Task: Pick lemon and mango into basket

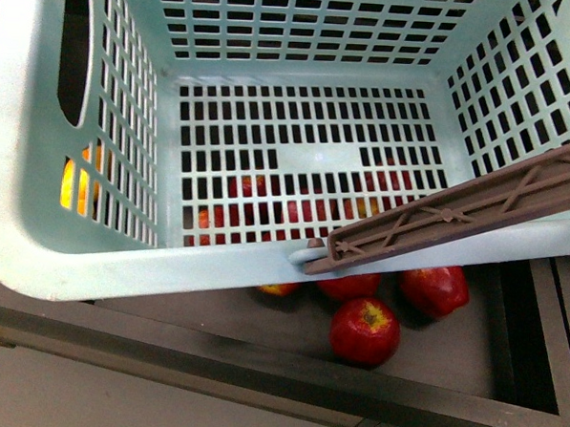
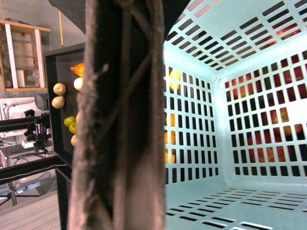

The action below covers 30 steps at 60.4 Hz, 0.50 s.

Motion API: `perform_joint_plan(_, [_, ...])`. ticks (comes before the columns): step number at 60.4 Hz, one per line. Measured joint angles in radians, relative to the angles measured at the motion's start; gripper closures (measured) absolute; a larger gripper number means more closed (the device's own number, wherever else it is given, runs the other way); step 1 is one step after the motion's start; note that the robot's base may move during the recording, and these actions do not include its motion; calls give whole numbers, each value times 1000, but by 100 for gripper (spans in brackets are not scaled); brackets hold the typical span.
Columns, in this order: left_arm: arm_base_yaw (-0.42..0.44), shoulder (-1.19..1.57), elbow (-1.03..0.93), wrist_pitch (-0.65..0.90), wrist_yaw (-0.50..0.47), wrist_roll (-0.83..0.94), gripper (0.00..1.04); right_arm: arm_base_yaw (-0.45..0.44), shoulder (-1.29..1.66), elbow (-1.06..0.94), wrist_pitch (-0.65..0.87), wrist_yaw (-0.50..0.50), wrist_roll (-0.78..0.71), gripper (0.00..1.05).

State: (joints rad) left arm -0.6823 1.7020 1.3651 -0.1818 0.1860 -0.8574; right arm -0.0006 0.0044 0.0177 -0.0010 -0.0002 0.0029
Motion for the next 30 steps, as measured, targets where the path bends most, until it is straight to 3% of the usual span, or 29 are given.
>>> perform_joint_plan(4, [0,0,0,0,0,0,100,8,16,7,-26,28,15,9])
perform_joint_plan(8, [0,0,0,0,4,0,100,5,138,93,-228,167,129,9])
perform_joint_plan(11, [-1,0,0,0,9,-1,100,-102,317,151,-321,179,243,9])
perform_joint_plan(16, [-2,1,0,0,21,-3,100,-335,551,171,-142,87,264,9])
perform_joint_plan(18, [-2,1,0,0,21,-3,100,-387,612,181,-77,77,257,9])
perform_joint_plan(23, [-2,1,0,0,15,-1,100,-495,805,219,113,54,236,9])
perform_joint_plan(30, [-1,1,0,0,8,-1,100,-568,1099,294,330,37,211,9])
